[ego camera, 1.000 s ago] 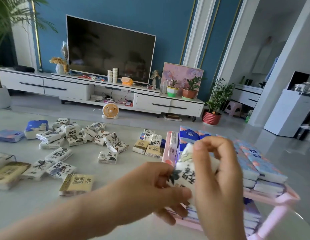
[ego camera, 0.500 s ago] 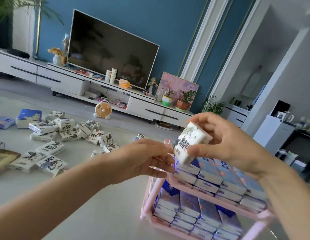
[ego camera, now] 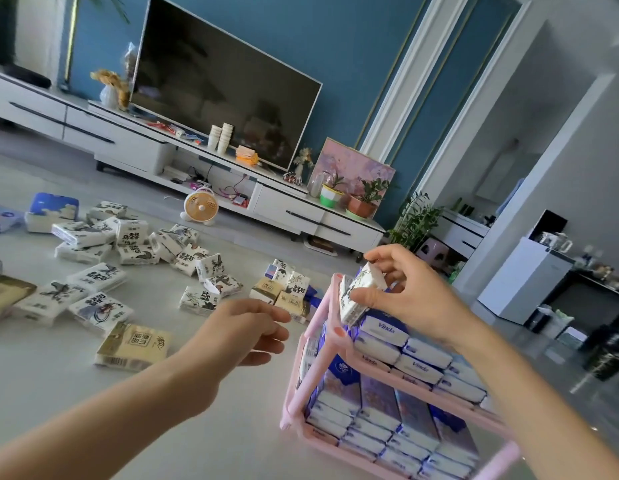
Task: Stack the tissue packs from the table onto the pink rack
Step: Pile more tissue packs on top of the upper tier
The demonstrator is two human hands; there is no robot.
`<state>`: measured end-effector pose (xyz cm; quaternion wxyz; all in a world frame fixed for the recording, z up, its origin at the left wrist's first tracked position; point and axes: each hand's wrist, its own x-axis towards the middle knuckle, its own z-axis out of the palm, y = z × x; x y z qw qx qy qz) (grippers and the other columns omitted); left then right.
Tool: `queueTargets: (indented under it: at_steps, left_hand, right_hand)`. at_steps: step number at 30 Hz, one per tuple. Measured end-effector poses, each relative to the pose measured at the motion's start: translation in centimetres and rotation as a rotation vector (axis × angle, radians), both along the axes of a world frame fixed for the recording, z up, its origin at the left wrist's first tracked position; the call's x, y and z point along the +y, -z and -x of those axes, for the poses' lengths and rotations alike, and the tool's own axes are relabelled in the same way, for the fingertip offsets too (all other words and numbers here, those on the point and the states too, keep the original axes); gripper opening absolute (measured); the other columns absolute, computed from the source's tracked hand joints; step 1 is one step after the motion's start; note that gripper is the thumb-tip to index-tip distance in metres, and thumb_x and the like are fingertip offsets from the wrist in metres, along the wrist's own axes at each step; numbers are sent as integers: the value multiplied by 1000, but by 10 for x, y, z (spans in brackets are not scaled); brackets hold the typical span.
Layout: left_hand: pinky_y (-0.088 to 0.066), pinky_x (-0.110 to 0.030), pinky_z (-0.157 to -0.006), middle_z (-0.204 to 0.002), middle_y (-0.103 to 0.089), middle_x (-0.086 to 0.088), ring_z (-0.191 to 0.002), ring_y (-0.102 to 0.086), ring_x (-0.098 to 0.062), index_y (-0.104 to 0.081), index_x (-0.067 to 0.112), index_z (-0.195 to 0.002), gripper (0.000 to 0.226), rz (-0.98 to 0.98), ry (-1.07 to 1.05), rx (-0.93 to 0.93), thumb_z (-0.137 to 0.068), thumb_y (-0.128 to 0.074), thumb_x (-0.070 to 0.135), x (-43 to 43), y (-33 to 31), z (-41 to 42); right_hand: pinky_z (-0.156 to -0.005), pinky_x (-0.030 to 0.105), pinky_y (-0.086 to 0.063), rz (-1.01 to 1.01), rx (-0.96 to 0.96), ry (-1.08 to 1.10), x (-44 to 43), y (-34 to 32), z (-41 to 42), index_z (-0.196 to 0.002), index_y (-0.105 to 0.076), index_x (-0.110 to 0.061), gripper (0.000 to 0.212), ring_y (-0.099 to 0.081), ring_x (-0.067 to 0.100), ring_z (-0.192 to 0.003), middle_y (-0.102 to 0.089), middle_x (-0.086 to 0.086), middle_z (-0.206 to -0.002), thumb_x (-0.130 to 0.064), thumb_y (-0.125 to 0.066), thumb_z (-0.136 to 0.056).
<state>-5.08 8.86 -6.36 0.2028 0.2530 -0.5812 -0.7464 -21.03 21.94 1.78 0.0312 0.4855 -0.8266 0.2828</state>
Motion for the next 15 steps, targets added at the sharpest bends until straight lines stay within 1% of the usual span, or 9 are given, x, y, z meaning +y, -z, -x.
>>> queueTargets:
  at_steps: [4,8,11,13,15]
  left_hand:
    - [-49,-24,-59,-59,-66,0,-58,-61,-13,-65,9,-80,24,-39,50,19,-89,-46,-3,3,-2,-1]
    - [-50,-26,-62,-61,-67,0,-60,-61,-14,-65,9,-83,23,-52,95,34,-90,-46,-1,8,-5,-3]
    - [-50,-27,-65,-63,-67,-1,-61,-61,-14,-66,9,-82,23,-53,118,42,-90,-47,-1,10,-8,-6]
    - [-50,-26,-65,-64,-67,-2,-61,-61,-14,-67,9,-83,24,-53,132,49,-90,-46,-1,11,-9,-7]
    - [-50,-25,-64,-63,-66,-2,-61,-61,-14,-66,9,-82,24,-55,145,54,-90,-46,-1,11,-11,-8]
  right_hand:
    - [-78,29,-48,-34,61,4,-4,4,1,-105,-54,-30,45,-54,9,-86,-56,-10,-99,-45,-74,-67]
    - [-72,22,-43,-82,89,9,-6,1,1,-102,-58,-30,38,-51,4,-80,-55,-12,-93,-44,-74,-70]
    - [-74,27,-46,-111,69,1,-5,-1,1,-94,-59,-34,33,-54,8,-82,-59,-8,-96,-46,-74,-68]
    - [-76,29,-47,-120,75,-4,-6,-3,1,-92,-61,-35,28,-54,10,-82,-60,-6,-100,-42,-75,-69]
    - [-76,28,-45,-138,91,-16,-7,-6,1,-93,-62,-33,26,-52,8,-81,-61,-6,-102,-37,-75,-70]
